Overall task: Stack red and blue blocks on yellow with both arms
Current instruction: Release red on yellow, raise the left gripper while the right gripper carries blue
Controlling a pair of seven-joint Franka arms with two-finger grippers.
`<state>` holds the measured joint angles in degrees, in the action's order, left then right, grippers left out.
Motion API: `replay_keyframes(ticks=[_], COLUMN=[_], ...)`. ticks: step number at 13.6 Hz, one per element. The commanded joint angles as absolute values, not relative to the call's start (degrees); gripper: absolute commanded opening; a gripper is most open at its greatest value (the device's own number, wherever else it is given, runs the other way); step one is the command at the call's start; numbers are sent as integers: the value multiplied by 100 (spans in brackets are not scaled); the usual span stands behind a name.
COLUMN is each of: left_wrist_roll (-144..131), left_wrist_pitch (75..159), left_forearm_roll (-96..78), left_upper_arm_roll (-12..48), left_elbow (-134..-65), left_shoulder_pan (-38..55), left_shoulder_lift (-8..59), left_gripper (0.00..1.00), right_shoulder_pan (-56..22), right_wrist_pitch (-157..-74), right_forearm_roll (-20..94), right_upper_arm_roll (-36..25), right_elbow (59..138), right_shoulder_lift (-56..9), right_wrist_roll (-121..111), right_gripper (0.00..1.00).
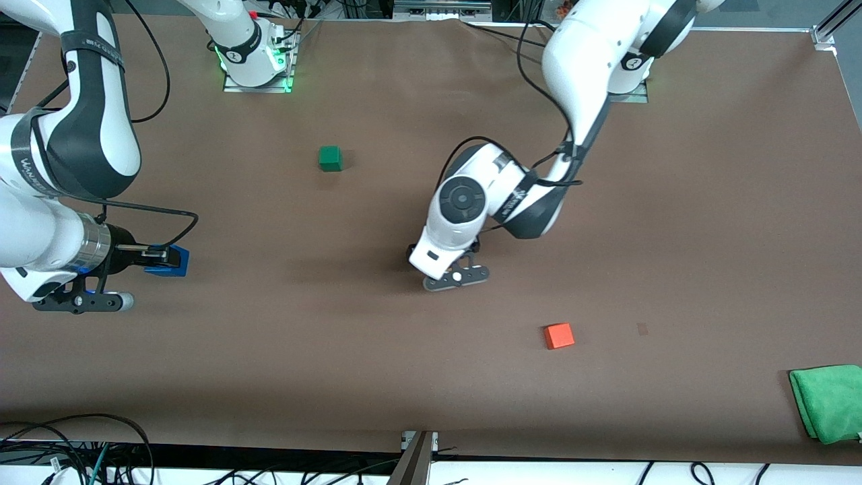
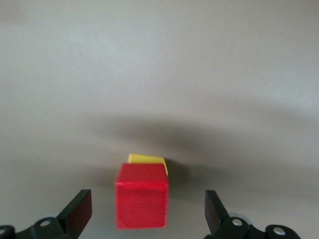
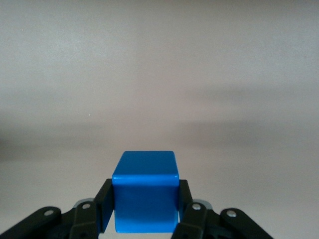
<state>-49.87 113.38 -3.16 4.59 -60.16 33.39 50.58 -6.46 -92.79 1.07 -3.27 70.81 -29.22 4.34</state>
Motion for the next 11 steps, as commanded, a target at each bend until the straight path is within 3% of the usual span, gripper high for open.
replay_keyframes(ticks=[1, 5, 8, 11], left_wrist_roll=[-4948, -4931, -4678, -3764], left_wrist_pitch=[11005, 10513, 9995, 9135], left_forearm_roll=[-404, -361, -343, -413], left_upper_arm_roll=[475, 484, 475, 501], left_elbow=[-6100, -6213, -6652, -6715], left_shoulder_pan=[2963, 2365, 1839, 1224], left_shoulder_lift=[4510, 3869, 3027, 2366], left_gripper=[100, 100, 100, 100], right_shoulder_pan=[-659, -931, -1308, -1748], right_wrist_pitch=[-9141, -9211, -9438, -9685], right_forearm_roll=[176, 167, 176, 176], right_upper_arm_roll=[-308, -308, -308, -308], right_elbow=[6899, 6900, 6899, 6899], right_shoulder_lift=[-2979, -3023, -3137, -3243], right_wrist_roll=[483, 536, 903, 1326], right_gripper=[43, 43, 43, 43])
